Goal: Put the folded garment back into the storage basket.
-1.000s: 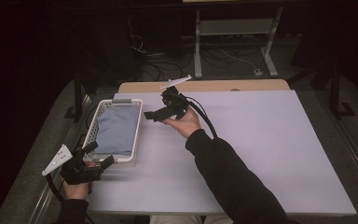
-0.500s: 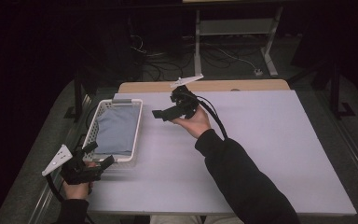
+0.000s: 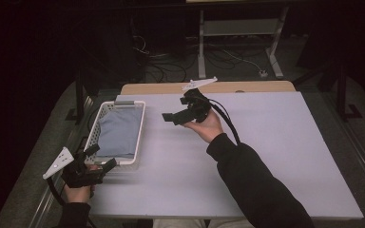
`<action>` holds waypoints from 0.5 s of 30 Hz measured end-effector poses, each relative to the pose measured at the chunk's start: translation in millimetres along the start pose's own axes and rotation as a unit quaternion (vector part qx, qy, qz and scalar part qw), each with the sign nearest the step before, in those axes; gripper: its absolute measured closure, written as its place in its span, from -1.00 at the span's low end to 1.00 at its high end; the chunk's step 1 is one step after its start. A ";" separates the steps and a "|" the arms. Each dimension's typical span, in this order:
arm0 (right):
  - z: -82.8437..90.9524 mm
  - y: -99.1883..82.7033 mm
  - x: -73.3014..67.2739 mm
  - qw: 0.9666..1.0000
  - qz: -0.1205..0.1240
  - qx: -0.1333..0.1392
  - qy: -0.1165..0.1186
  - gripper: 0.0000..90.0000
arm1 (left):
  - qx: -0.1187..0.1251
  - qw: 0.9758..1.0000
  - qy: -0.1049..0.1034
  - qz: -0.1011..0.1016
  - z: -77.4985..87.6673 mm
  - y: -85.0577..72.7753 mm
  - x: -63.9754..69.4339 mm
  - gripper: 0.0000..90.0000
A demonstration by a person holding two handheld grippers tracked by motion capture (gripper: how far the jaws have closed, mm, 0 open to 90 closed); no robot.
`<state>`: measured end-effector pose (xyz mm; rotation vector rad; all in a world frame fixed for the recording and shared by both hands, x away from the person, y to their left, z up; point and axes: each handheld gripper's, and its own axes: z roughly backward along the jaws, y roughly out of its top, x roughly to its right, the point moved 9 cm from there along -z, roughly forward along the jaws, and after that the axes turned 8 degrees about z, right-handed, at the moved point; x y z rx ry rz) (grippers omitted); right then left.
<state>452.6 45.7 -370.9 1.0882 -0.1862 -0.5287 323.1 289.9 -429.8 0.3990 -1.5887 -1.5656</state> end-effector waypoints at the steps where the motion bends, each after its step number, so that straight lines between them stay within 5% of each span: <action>1: 1.3 -0.8 0.0 1.000 0.002 0.001 0.001 -1.00 | 0.000 1.000 0.000 0.000 0.0 0.0 0.1 -1.00; 15: 21.4 -14.0 4.0 1.000 0.000 0.007 -0.006 -1.00 | -0.001 1.000 0.001 0.000 -0.6 -0.5 0.0 -1.00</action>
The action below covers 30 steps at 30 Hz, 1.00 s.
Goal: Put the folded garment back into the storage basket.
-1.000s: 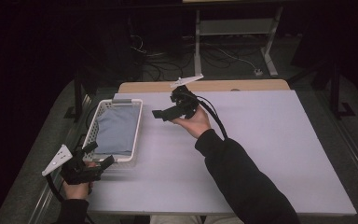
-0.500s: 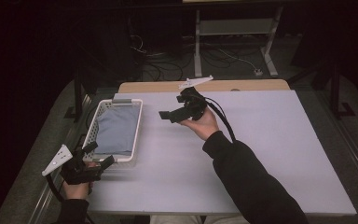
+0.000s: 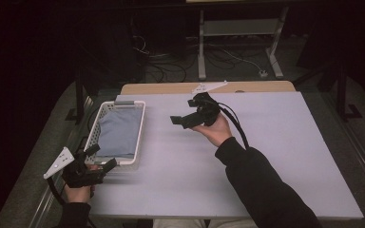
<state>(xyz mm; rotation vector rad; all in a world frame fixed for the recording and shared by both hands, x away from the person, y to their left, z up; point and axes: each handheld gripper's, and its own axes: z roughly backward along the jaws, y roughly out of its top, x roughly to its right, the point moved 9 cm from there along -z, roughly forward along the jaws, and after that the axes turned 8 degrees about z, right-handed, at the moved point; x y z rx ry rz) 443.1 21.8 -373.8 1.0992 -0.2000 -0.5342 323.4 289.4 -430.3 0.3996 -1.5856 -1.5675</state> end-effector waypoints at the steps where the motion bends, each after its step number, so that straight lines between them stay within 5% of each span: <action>1: 1.5 -0.6 1.0 1.000 0.001 0.001 -0.002 -1.00 | 0.000 1.000 0.000 0.000 0.0 0.1 0.1 -1.00; 30: 42.4 -29.3 22.5 0.999 -0.015 0.016 -0.025 -1.00 | -0.003 1.000 0.002 -0.001 -0.3 -0.7 -0.1 -1.00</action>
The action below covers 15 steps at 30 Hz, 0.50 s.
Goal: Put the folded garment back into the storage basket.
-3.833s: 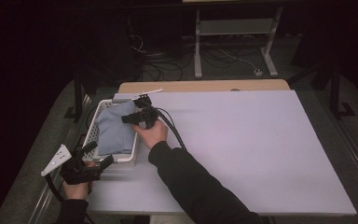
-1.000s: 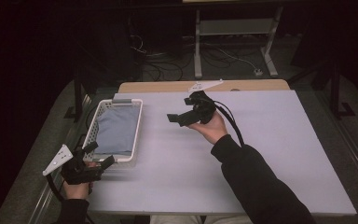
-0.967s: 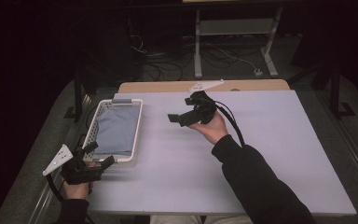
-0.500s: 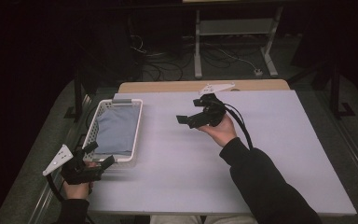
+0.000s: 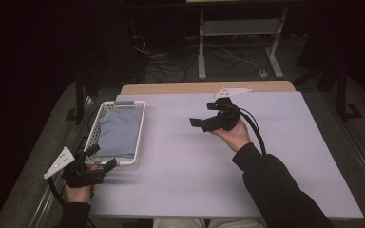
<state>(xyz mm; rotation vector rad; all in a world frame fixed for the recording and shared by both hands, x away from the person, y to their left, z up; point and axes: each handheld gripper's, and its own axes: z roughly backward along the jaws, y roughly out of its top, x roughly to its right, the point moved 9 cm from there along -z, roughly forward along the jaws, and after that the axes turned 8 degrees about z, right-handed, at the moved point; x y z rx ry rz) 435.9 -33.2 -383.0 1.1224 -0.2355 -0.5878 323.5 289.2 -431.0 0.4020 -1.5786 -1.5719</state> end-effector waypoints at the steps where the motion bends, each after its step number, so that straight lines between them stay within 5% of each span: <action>1: 1.2 -0.9 0.8 1.000 0.000 0.000 0.000 -1.00 | 0.000 1.000 0.000 0.000 0.0 0.0 0.1 -1.00; 15: 21.4 -15.6 13.4 1.000 -0.008 0.002 -0.018 -1.00 | -0.001 1.000 0.001 -0.001 -0.3 -0.3 0.3 -1.00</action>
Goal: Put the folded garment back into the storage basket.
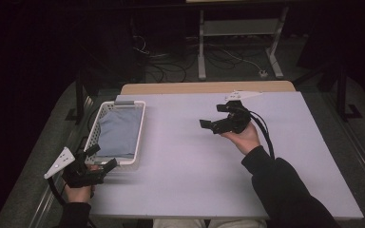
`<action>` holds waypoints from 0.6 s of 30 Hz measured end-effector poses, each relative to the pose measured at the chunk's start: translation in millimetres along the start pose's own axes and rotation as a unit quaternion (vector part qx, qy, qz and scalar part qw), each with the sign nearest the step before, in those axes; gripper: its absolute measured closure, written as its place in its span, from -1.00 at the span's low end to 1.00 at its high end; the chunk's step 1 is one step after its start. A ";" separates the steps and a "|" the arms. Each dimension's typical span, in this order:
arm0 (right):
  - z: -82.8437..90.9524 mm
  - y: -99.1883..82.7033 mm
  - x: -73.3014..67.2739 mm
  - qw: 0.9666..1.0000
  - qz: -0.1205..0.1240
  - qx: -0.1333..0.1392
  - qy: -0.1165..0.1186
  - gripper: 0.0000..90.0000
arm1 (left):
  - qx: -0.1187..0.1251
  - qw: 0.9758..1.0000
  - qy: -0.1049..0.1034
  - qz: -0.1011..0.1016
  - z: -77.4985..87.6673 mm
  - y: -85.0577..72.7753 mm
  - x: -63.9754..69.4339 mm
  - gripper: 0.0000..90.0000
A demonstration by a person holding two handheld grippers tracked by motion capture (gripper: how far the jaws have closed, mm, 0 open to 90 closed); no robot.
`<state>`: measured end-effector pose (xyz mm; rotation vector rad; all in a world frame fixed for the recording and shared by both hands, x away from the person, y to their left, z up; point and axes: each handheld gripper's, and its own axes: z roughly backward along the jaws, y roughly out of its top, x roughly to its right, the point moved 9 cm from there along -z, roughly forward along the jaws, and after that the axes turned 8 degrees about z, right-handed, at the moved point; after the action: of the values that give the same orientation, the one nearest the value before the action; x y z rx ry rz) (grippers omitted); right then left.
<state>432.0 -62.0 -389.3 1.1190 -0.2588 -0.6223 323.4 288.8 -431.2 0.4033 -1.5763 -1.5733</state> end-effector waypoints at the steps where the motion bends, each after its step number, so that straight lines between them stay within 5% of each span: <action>1: 1.1 -1.2 0.8 1.000 -0.001 0.000 -0.001 -1.00 | 0.000 1.000 0.000 0.000 0.0 0.0 -0.1 -1.00; 18: 21.8 -16.3 10.6 1.000 -0.007 -0.004 -0.012 -1.00 | -0.001 1.000 0.001 -0.001 0.1 0.0 0.1 -1.00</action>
<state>424.3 -89.4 -395.7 1.1080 -0.2686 -0.6487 323.3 288.7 -431.2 0.4054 -1.5744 -1.5752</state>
